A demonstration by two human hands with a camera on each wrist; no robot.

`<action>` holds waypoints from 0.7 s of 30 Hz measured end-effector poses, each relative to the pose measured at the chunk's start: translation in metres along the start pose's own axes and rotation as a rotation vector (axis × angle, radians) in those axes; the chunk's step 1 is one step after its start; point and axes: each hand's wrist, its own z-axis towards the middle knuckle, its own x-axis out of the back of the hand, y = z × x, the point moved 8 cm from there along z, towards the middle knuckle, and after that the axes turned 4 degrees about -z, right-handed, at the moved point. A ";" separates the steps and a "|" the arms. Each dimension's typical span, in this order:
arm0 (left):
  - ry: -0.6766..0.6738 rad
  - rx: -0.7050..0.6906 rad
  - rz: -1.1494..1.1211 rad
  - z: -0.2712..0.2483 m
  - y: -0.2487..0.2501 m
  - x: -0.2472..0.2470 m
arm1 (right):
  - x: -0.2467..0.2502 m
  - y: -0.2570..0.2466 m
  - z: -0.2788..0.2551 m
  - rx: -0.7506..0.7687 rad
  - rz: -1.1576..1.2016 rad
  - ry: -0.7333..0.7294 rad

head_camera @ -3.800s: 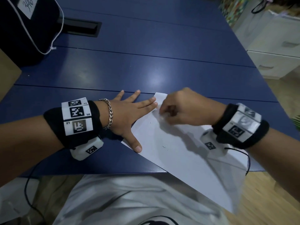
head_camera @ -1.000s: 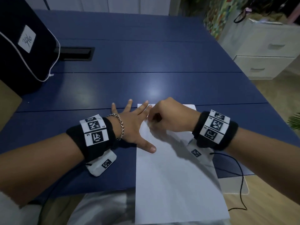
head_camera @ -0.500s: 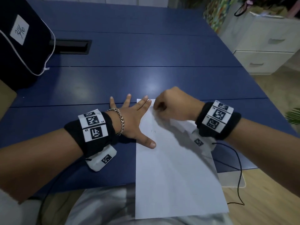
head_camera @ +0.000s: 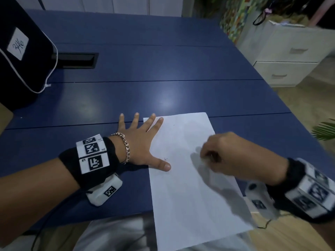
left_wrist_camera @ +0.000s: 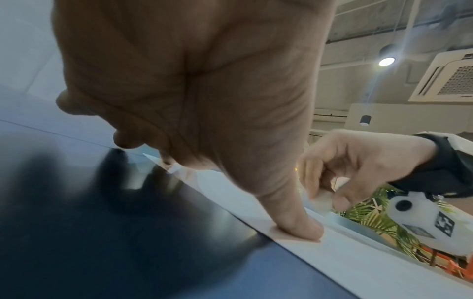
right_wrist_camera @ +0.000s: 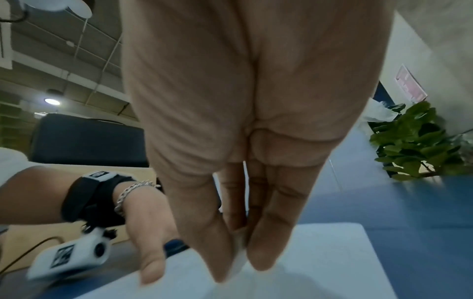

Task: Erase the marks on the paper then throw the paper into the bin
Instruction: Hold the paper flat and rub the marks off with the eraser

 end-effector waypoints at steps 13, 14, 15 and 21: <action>0.026 -0.020 0.154 -0.025 0.010 0.002 | -0.026 0.020 -0.022 -0.136 -0.007 0.039; 0.032 -0.027 0.188 -0.030 0.013 0.002 | -0.024 0.022 -0.022 -0.134 -0.007 0.040; 0.036 -0.037 0.227 -0.037 0.017 0.001 | -0.021 0.025 -0.021 -0.136 -0.011 0.047; -0.092 -0.147 0.380 -0.100 0.054 -0.019 | -0.003 0.054 -0.012 -0.214 -0.040 0.051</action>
